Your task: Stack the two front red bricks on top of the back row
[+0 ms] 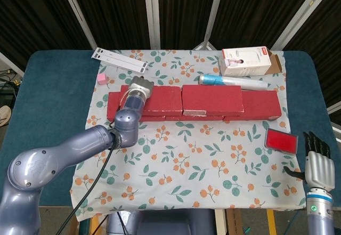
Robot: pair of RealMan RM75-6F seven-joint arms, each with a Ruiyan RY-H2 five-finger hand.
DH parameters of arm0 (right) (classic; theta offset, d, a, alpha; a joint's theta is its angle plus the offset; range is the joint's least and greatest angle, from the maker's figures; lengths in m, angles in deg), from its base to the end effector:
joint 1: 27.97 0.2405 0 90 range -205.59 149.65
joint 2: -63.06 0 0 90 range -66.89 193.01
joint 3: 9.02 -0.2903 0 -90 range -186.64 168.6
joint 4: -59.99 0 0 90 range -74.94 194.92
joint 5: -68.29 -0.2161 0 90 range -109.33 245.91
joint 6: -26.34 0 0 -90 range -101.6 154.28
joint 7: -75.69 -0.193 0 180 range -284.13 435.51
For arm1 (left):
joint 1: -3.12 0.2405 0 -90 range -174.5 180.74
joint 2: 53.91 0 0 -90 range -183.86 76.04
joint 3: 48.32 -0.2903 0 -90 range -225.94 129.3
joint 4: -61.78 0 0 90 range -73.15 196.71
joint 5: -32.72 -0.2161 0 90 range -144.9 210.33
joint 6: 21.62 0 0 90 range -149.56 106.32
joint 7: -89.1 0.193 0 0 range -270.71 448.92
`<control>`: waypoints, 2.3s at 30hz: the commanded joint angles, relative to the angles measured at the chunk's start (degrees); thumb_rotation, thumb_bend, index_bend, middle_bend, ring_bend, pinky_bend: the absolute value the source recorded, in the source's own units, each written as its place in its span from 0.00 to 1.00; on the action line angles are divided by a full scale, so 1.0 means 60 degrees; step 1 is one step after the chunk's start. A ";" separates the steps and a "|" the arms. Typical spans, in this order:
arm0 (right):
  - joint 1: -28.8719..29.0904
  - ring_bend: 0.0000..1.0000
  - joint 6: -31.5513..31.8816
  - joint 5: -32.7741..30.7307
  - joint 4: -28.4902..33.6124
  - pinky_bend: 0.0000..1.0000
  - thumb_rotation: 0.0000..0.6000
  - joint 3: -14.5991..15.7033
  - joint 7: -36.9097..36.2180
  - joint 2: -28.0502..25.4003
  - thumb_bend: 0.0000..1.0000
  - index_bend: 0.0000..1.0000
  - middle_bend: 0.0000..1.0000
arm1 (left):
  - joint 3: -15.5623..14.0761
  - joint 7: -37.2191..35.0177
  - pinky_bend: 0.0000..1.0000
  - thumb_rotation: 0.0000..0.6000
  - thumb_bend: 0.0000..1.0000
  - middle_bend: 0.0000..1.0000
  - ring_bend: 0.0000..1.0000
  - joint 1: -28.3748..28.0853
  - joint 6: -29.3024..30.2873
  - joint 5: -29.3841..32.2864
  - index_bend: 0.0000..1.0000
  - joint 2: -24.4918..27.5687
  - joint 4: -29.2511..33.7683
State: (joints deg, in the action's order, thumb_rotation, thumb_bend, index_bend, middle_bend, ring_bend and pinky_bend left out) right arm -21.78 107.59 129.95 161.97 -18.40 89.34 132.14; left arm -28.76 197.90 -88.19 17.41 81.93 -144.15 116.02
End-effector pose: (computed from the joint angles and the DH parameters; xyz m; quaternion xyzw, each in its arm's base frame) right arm -0.3631 -0.2484 0.1445 0.4759 -0.4944 0.3237 0.6514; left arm 0.0102 0.5674 -0.0288 -0.7919 -0.3716 -0.0369 0.4832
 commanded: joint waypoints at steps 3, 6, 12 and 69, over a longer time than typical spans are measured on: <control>-0.0007 0.00 -0.0003 -0.0013 0.0000 0.00 1.00 -0.0005 0.0000 -0.0001 0.07 0.00 0.00 | 0.0286 0.0153 0.15 1.00 0.07 0.36 0.03 0.0106 0.0164 -0.0145 0.38 -0.0104 -0.0066; -0.0010 0.00 -0.0012 -0.0006 0.0001 0.00 1.00 0.0002 -0.0003 -0.0005 0.07 0.00 0.00 | 0.0465 0.0247 0.15 1.00 0.07 0.36 0.03 0.0147 0.0222 -0.0234 0.38 -0.0166 -0.0095; -0.0022 0.00 0.0008 -0.0015 0.0026 0.00 1.00 -0.0014 -0.0001 -0.0011 0.07 0.00 0.00 | 0.0756 0.0408 0.15 1.00 0.07 0.36 0.03 0.0244 0.0282 -0.0428 0.37 -0.0337 -0.0191; -0.0026 0.00 -0.0005 -0.0306 0.0078 0.00 1.00 -0.0102 0.0160 0.0010 0.07 0.00 0.00 | 0.2223 0.0692 0.14 1.00 0.00 0.04 0.00 0.0809 0.0831 -0.1871 0.11 -0.0803 -0.0218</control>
State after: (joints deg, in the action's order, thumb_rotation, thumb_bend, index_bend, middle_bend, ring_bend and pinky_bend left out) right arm -21.94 107.55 128.12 162.44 -19.01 90.30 132.20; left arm -15.47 202.09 -83.37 22.30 70.76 -149.00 114.64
